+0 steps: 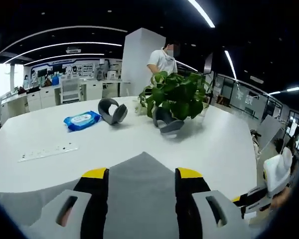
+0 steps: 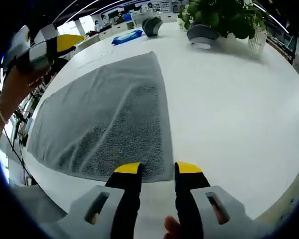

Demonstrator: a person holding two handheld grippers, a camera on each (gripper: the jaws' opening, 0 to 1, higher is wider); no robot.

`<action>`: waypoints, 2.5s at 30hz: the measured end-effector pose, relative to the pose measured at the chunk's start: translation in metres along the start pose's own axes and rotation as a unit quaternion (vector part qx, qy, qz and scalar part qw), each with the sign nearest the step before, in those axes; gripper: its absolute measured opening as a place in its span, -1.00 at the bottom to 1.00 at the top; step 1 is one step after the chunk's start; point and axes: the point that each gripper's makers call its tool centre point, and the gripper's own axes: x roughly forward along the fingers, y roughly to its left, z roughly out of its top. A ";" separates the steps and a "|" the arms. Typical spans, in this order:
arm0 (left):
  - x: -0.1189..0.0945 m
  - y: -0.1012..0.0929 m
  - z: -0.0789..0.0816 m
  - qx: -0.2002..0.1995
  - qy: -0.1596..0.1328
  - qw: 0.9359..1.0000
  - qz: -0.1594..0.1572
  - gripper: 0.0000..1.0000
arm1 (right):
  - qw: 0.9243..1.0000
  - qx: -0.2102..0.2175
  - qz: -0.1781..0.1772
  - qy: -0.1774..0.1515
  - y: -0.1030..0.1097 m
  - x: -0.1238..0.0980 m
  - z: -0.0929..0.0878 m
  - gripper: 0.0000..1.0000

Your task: Fold the towel on the table until its edges align and the towel forms a compact rectangular stack.

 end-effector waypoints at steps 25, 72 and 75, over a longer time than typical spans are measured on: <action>0.158 -0.021 -0.036 0.005 0.073 0.997 -0.009 0.00 | 0.996 -0.087 -0.022 0.005 0.001 0.006 -0.001 -0.88; 0.168 -0.016 -0.030 0.082 0.069 0.994 -0.021 -0.93 | 0.998 -0.067 0.006 0.006 0.006 -0.009 0.009 -0.98; 0.169 -0.016 -0.023 0.088 0.066 0.994 -0.021 -0.93 | 0.998 -0.063 0.008 0.003 0.006 -0.013 0.010 -0.98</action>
